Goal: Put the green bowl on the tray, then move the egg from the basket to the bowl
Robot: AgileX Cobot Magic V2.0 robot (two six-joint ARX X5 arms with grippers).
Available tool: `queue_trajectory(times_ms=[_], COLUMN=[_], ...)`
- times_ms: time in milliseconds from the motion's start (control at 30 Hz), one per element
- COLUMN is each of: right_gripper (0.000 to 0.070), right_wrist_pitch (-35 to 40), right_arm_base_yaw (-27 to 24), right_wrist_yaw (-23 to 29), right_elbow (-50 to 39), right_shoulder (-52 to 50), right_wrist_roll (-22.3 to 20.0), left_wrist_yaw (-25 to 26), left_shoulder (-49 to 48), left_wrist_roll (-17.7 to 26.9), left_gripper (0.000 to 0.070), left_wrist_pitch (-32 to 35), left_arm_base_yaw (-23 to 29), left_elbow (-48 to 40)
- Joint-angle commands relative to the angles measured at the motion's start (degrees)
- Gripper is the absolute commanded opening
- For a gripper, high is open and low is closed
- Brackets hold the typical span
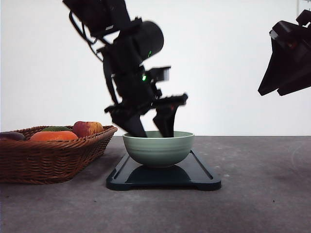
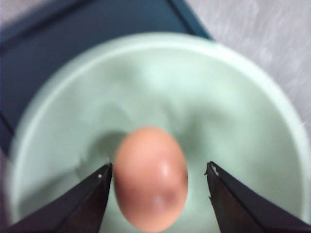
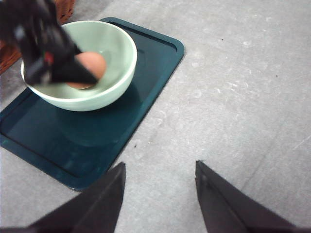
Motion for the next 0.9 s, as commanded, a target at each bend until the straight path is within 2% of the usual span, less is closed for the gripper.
queue_trajectory(times_ms=[0, 233, 467, 633, 867], right_gripper=[0.0276, 0.0276, 0.0276, 0.0276, 0.0276], right_wrist_pitch=[0.52, 0.5, 0.5, 0.5, 0.5], right_arm_base_yaw=[0.26, 0.27, 0.28, 0.28, 0.28], right_wrist_yaw=[0.05, 0.04, -0.01, -0.02, -0.04], right_elbow=[0.02, 0.02, 0.02, 0.02, 0.02], right_shoulder=[0.24, 0.24, 0.24, 0.24, 0.24], right_wrist_roll=[-0.26, -0.26, -0.22, 0.24, 0.39], left_wrist_yaw=[-0.15, -0.15, -0.17, -0.19, -0.17], left_shoulder=[1.11, 0.7, -3.95, -10.87, -25.23], left_wrist_roll=[0.16, -1.33, -3.14, -4.28, -4.06], left_gripper=[0.0392, 0.0392, 0.0391, 0.0392, 0.0392], left_wrist_pitch=[-1.87, -13.04, -19.25, -16.89, -6.27], left_arm_base_yaw=[-0.54, -0.51, -0.48, -0.66, -0.12], left_elbow=[3.44, 13.13, 12.34, 4.6, -12.43])
